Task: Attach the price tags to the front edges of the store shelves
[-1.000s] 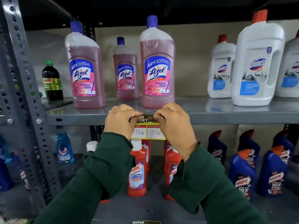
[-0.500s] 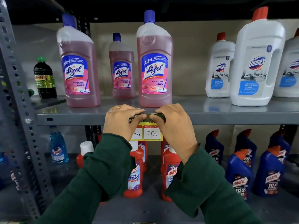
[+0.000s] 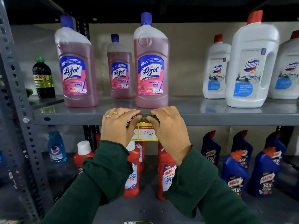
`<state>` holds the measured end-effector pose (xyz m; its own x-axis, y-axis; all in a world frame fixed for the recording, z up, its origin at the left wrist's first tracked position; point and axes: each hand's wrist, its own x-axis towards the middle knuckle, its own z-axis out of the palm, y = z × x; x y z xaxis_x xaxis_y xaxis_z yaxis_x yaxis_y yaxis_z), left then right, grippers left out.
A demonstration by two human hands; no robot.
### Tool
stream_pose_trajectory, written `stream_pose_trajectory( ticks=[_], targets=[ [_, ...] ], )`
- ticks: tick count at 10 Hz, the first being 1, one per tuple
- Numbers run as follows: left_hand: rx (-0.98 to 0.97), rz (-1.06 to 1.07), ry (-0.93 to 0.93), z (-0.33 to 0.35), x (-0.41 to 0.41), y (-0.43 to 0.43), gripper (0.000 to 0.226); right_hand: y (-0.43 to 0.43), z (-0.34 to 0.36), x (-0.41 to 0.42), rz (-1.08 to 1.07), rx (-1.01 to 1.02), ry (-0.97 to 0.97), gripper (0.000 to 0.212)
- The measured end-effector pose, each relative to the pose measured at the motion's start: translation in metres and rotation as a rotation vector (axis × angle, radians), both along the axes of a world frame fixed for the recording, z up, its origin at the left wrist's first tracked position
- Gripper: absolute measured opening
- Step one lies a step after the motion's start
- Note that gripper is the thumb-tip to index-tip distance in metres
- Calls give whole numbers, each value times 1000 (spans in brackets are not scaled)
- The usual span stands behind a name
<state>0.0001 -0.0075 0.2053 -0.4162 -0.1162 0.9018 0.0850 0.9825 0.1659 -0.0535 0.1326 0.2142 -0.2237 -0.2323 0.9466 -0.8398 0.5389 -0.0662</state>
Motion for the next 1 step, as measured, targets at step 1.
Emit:
stream_pose_trajectory(
  ticks=[1],
  targets=[
    [-72,115,29,-12,0,2,36,8,-24,4,-52,142,31,47]
  ],
)
